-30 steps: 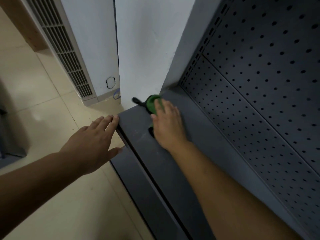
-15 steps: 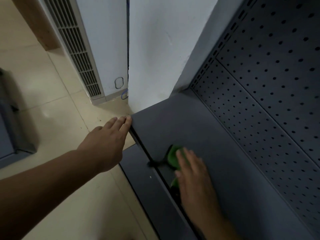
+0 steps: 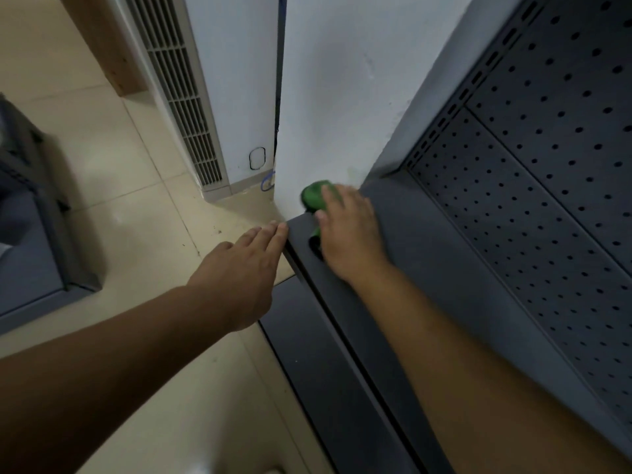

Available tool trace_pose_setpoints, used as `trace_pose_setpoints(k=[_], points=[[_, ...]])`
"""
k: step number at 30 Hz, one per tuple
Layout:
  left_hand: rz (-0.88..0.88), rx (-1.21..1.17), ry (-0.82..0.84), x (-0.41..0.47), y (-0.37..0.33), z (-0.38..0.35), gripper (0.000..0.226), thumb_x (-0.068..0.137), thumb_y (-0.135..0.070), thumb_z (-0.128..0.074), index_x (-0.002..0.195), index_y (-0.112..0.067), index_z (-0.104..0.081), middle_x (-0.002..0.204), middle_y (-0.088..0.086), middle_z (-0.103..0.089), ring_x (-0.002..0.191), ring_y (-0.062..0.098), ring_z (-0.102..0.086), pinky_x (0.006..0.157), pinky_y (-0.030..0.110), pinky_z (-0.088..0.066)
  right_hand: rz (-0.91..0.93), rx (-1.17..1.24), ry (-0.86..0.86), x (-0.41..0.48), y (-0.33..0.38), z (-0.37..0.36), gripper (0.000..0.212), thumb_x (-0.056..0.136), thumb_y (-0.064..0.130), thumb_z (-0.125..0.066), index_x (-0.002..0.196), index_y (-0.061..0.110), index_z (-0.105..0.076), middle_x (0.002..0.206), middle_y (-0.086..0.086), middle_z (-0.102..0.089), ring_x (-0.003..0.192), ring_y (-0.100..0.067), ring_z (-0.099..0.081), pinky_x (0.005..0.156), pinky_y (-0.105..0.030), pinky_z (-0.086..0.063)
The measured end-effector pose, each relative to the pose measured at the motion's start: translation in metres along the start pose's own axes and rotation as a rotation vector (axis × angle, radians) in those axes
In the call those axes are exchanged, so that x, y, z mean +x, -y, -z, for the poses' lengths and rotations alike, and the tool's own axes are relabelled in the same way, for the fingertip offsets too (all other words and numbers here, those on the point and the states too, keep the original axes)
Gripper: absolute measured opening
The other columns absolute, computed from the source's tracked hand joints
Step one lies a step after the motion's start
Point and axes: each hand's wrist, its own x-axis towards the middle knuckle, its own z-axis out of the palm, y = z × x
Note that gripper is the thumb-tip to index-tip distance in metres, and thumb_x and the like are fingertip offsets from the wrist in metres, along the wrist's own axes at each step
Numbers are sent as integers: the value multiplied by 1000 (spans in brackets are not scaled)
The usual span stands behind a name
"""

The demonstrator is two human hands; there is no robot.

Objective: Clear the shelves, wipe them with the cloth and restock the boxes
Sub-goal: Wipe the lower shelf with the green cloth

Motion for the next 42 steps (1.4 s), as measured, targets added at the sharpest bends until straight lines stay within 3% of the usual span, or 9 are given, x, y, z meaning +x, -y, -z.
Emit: trace_pose_setpoints(k=[3,7,12,15,22,29,34,40,42], points=[[25,-16,3,0,-2,3,87,94,-10,-42,159,-15,17,169,5,10,156,19,4,124,38,-18,70,55,27,-48,30,-8,55,108,32,-36,160,18,-25,167,-5,-22,156,-23,-12,127,-41,-2],[98,-109,-58,0,-3,11,83,95,-8,-47,160,-14,4,169,8,-9,156,20,-8,123,37,-19,142,77,4,-107,38,-14,56,102,34,-31,155,17,-37,162,-7,-35,152,-25,-27,125,-47,-18],[54,-133,-116,-4,1,14,90,93,-3,-49,161,-22,7,170,3,-7,156,19,-7,122,35,-19,203,39,-45,-157,11,-19,69,85,15,-78,146,21,-47,155,-4,-46,145,-23,-39,119,-46,-31],[-55,-46,-89,-1,-5,11,89,93,-7,-46,161,-25,9,170,-1,6,156,18,5,124,35,-10,199,63,-73,-188,-6,-18,76,78,10,-85,143,25,-47,154,0,-46,143,-22,-42,115,-47,-40],[-100,73,-47,4,-14,9,78,96,-16,-42,162,-22,-1,170,-1,3,156,16,2,126,39,-12,154,46,-240,-267,-47,-18,41,108,37,-33,142,26,-52,151,-3,-52,140,-22,-47,110,-41,-38],[-112,90,-24,6,-16,12,78,97,-16,-43,162,-22,0,170,0,3,156,16,1,126,36,-10,-258,73,-281,-274,-109,-4,59,108,50,-25,149,13,-46,156,-5,-41,140,-32,-41,117,-35,-28],[-105,79,-30,9,-16,12,77,97,-14,-44,162,-21,-2,170,1,0,156,16,-1,126,34,-10,-441,20,-200,-202,-102,6,55,107,33,-29,153,5,-39,160,-17,-35,146,-38,-33,120,-58,-27],[-102,106,-36,10,-17,15,75,98,-14,-44,162,-20,-6,170,1,-3,156,17,-7,125,35,-15,-169,17,-25,-199,-32,0,68,102,57,-24,161,23,-21,170,0,-14,156,-20,-10,127,-44,-11],[-109,120,-29,10,-18,14,75,98,-15,-44,162,-20,-4,170,1,-1,156,17,-6,125,34,-14,-69,2,29,-226,-23,-4,73,100,60,-39,162,28,-18,170,4,-12,156,-17,-8,127,-41,-11]])
